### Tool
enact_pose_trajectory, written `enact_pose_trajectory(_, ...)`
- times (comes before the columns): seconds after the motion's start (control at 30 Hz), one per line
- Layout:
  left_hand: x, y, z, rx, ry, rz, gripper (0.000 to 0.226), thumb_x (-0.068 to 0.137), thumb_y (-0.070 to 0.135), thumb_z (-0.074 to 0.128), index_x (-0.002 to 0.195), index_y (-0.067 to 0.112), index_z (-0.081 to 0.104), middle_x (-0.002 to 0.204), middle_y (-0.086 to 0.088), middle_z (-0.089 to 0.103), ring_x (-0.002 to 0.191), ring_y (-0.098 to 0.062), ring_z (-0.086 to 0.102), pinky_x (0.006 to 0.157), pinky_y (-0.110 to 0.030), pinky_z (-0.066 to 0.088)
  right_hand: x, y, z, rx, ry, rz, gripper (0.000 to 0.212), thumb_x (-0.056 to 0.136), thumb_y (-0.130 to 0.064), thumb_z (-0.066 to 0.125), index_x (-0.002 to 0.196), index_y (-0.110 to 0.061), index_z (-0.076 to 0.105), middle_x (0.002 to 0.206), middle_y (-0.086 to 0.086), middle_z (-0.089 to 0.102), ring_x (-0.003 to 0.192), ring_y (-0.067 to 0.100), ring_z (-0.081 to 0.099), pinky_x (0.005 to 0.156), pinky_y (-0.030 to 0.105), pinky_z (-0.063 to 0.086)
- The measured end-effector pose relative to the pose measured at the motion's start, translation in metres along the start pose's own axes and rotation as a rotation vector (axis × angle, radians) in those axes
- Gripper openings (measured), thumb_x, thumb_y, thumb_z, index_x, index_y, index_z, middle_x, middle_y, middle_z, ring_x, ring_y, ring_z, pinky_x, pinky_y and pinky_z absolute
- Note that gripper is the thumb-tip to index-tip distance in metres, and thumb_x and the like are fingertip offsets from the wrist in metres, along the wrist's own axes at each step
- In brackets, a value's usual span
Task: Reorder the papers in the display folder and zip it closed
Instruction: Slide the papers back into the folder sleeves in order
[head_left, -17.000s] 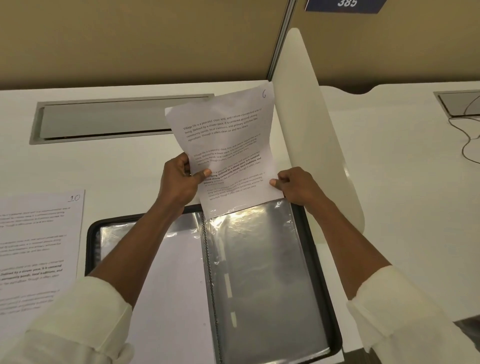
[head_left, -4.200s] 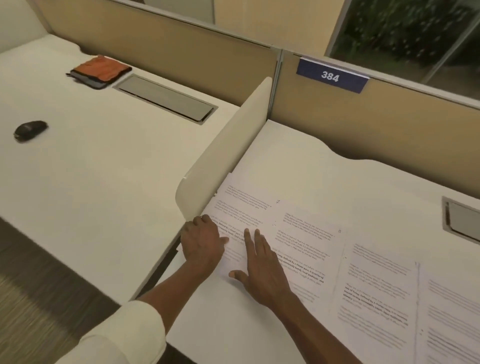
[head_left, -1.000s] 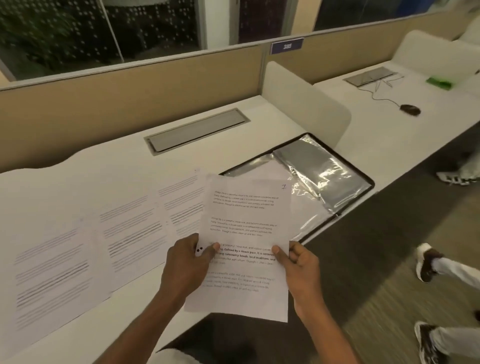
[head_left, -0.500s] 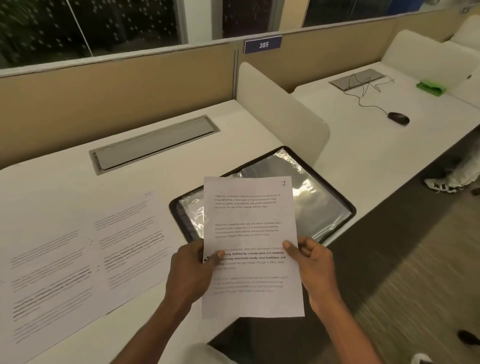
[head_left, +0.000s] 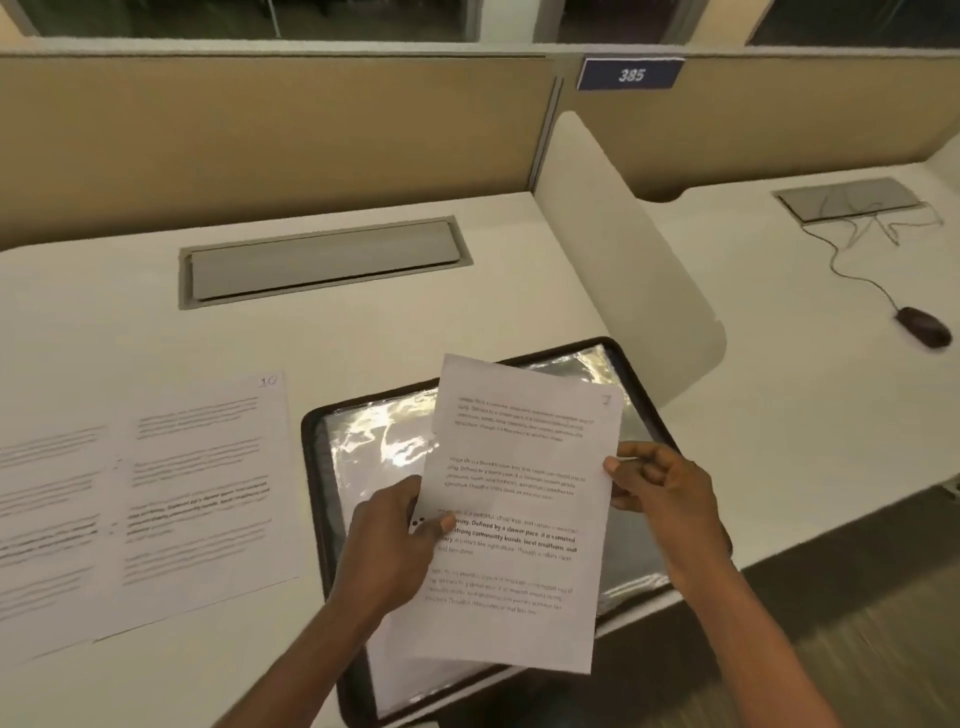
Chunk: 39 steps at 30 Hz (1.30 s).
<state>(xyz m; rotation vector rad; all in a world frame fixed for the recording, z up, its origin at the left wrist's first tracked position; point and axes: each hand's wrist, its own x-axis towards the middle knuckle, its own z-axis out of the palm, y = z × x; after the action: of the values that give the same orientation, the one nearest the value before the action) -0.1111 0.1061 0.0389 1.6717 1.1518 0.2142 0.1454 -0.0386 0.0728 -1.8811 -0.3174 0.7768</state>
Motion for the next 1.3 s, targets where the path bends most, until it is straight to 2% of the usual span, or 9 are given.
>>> enact_pose_trajectory(0.17, 0.014, 0.020, 0.029, 0.015, 0.042, -0.051, 0.017, 0.098, 0.031, 0.076, 0.115, 0.034, 0.073, 0.100, 0.025, 0.076, 0.085, 0.007, 0.072, 0.067, -0.019, 0.060, 0.079, -0.027, -0.025, -0.103, -0.149, -0.063, 0.025, 0.087, -0.011, 0.084, 0.109, -0.012, 0.072, 0.094, 0.006, 0.081, 0.094, 0.027, 0.077, 0.079, 0.042, 0.062)
enact_pose_trajectory(0.3, 0.028, 0.044, 0.056, 0.009, 0.116, -0.102, 0.019, 0.098, 0.031, 0.076, 0.115, 0.034, 0.072, 0.105, 0.024, 0.076, 0.092, -0.003, 0.074, 0.079, -0.030, 0.065, 0.141, -0.054, -0.043, -0.285, -0.368, -0.143, 0.029, 0.082, -0.013, 0.088, 0.106, -0.015, 0.072, 0.095, -0.004, 0.081, 0.089, 0.022, 0.078, 0.075, 0.038, 0.062)
enact_pose_trajectory(0.4, 0.034, 0.066, 0.074, 0.040, 0.170, -0.139, 0.015, 0.100, 0.029, 0.073, 0.114, 0.035, 0.070, 0.107, 0.023, 0.074, 0.094, -0.004, 0.072, 0.079, -0.029, 0.062, 0.179, -0.074, -0.050, -0.503, -0.563, -0.243, 0.032, 0.077, -0.022, 0.094, 0.103, -0.020, 0.076, 0.095, -0.009, 0.079, 0.088, 0.012, 0.075, 0.077, 0.031, 0.064)
enact_pose_trajectory(0.6, 0.035, 0.099, 0.106, 0.048, 0.279, -0.247, 0.015, 0.099, 0.028, 0.074, 0.113, 0.030, 0.072, 0.103, 0.018, 0.076, 0.088, -0.004, 0.073, 0.072, -0.026, 0.060, 0.233, -0.108, -0.042, -1.015, -0.885, -0.582, 0.038, 0.078, -0.039, 0.091, 0.107, -0.031, 0.067, 0.102, -0.011, 0.072, 0.088, 0.008, 0.068, 0.078, 0.035, 0.059)
enact_pose_trajectory(0.77, 0.040, 0.119, 0.126, 0.031, 0.352, -0.266, 0.018, 0.098, 0.028, 0.076, 0.116, 0.029, 0.073, 0.105, 0.016, 0.077, 0.087, -0.003, 0.072, 0.072, -0.026, 0.060, 0.255, -0.127, -0.015, -1.115, -0.968, -0.786, 0.043, 0.079, -0.048, 0.088, 0.110, -0.027, 0.068, 0.101, -0.007, 0.069, 0.087, 0.015, 0.065, 0.075, 0.039, 0.057)
enact_pose_trajectory(0.9, 0.050, 0.125, 0.135, 0.026, 0.435, -0.275, 0.020, 0.097, 0.029, 0.078, 0.116, 0.025, 0.074, 0.104, 0.014, 0.077, 0.089, -0.006, 0.072, 0.080, -0.033, 0.063, 0.269, -0.140, 0.011, -1.162, -1.014, -0.890, 0.033, 0.082, -0.039, 0.089, 0.104, -0.027, 0.067, 0.093, -0.008, 0.064, 0.083, 0.016, 0.060, 0.068, 0.031, 0.045)
enact_pose_trajectory(1.03, 0.058, 0.121, 0.148, 0.132, 0.683, -0.422, 0.023, 0.093, 0.040, 0.080, 0.100, 0.023, 0.067, 0.089, 0.014, 0.070, 0.081, -0.013, 0.069, 0.069, -0.031, 0.053, 0.285, -0.159, 0.033, -1.193, -0.969, -0.974, 0.025, 0.083, -0.031, 0.088, 0.097, -0.028, 0.068, 0.091, -0.004, 0.063, 0.087, 0.023, 0.061, 0.070, 0.033, 0.044)
enact_pose_trajectory(1.17, 0.064, 0.120, 0.184, 0.428, 0.716, -0.626, 0.046, 0.097, 0.051, 0.069, 0.125, 0.015, 0.059, 0.116, -0.002, 0.066, 0.108, -0.024, 0.064, 0.085, -0.041, 0.055, 0.309, -0.173, 0.054, -1.247, -0.942, -0.998, 0.030, 0.084, -0.026, 0.087, 0.109, -0.014, 0.075, 0.100, 0.003, 0.068, 0.091, 0.026, 0.061, 0.076, 0.037, 0.049)
enact_pose_trajectory(1.3, 0.081, 0.124, 0.234, 0.586, 0.640, -0.566, 0.063, 0.099, 0.063, 0.055, 0.137, 0.012, 0.055, 0.142, -0.009, 0.052, 0.132, -0.028, 0.047, 0.104, -0.041, 0.048, 0.336, -0.182, 0.068, -1.279, -0.990, -0.968, 0.028, 0.087, -0.023, 0.085, 0.109, -0.010, 0.075, 0.104, 0.007, 0.068, 0.093, 0.028, 0.062, 0.075, 0.031, 0.042)
